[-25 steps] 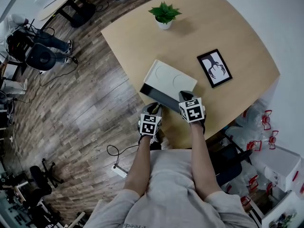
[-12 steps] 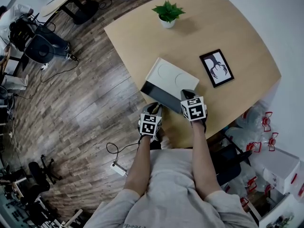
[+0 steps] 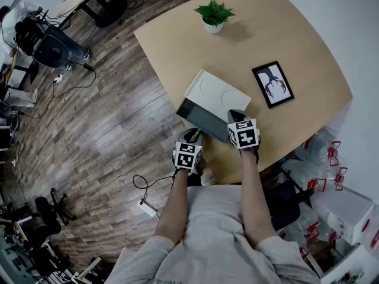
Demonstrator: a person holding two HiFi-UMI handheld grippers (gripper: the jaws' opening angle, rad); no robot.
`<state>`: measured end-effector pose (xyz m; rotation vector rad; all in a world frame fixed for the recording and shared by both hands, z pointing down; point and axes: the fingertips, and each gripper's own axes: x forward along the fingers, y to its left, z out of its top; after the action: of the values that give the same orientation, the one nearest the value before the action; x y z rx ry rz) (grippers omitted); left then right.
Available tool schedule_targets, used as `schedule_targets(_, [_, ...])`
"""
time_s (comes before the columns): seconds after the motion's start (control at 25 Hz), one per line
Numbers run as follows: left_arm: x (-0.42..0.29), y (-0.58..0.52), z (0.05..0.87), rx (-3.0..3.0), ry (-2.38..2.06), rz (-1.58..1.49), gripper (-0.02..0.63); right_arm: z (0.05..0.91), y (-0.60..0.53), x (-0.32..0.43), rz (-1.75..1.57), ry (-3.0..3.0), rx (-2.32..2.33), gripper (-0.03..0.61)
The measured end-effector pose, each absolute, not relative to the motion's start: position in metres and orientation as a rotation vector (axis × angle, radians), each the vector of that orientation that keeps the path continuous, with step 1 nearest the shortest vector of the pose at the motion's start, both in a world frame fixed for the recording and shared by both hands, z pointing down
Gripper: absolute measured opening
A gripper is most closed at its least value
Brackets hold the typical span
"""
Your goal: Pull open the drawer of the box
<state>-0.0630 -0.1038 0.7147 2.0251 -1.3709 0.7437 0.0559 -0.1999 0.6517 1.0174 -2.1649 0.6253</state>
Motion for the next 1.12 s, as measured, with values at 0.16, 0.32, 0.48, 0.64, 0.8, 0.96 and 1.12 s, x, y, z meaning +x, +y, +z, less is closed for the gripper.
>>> schedule_targets(0.16, [-0.065, -0.098, 0.715, 2.018, -1.374, 0.746, 0.132, 0.652, -0.200, 0.056, 0.623, -2.165, 1.019, 0.002])
schedule_targets(0.32, [-0.068, -0.095, 0.715, 2.021, -1.385, 0.742, 0.132, 0.650, -0.200, 0.056, 0.619, -2.168, 1.019, 0.002])
schedule_targets(0.48, [-0.070, -0.089, 0.715, 2.003, -1.382, 0.749, 0.132, 0.650, -0.200, 0.056, 0.617, -2.168, 1.018, 0.002])
schedule_targets(0.64, [-0.070, -0.085, 0.715, 1.994, -1.383, 0.744, 0.132, 0.651, -0.200, 0.056, 0.615, -2.169, 1.016, 0.002])
schedule_targets(0.8, [-0.074, -0.082, 0.717, 1.992, -1.390, 0.744, 0.132, 0.651, -0.200, 0.055, 0.615, -2.167, 1.019, 0.002])
schedule_targets(0.96, [-0.074, -0.078, 0.718, 1.983, -1.387, 0.741, 0.130, 0.651, -0.199, 0.056, 0.614, -2.167, 1.020, 0.002])
schedule_targets(1.12, [-0.074, -0.078, 0.719, 1.986, -1.396, 0.734, 0.132, 0.651, -0.199, 0.056, 0.614, -2.166, 1.023, 0.002])
